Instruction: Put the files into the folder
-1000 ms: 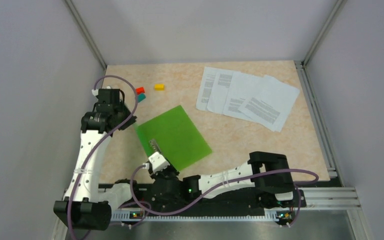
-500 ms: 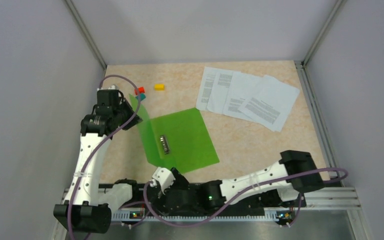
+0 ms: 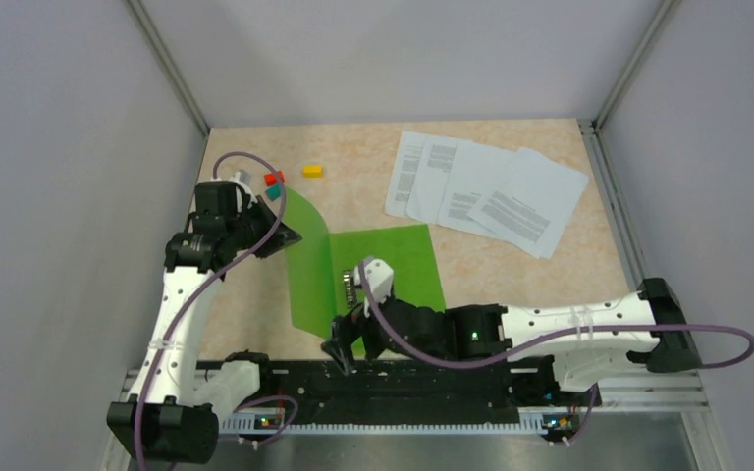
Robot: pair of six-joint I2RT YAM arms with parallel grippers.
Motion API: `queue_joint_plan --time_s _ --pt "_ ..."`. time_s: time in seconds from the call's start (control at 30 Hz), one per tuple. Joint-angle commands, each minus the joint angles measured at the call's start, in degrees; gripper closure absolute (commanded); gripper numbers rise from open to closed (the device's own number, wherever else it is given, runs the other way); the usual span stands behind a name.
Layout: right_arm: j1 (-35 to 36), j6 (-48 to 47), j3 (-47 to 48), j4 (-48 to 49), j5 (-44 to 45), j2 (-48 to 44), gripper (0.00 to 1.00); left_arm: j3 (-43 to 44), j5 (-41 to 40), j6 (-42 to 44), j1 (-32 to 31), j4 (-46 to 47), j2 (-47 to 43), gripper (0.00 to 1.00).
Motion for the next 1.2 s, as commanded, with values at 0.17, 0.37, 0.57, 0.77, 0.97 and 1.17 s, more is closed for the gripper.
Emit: queue_joint_plan --time_s 0.17,0.37,0.57,0.77,0.97,1.17 --pt "-15.2 12.2 -3.3 -5.3 0.3 3.2 0.01 -1.9 1.5 6.0 -0.2 2.9 -2.6 0.98" --pt "-17.9 14.6 3.6 -6.1 0.6 16.2 0.01 -1.0 -10.1 11.6 -0.1 -2.0 -3.2 0.52" --pt "-18.3 14.8 16.4 -11.9 2.5 31.1 0.01 -0.6 -17.7 12.4 -0.1 -3.8 -3.0 0.41" --pt "-18.5 15.2 25.0 -17.2 4.9 40.9 0.01 4.0 -26.1 11.8 -0.1 -6.4 -2.8 0.35" --pt "-18.7 15.4 32.4 -24.2 7.0 49.3 0.01 11.3 -28.5 11.5 -0.1 -9.5 -2.9 0.31" --pt "-19.6 15.1 33.0 -25.9 6.5 52.5 0.01 15.1 -25.9 10.9 -0.2 -10.8 -4.1 0.33"
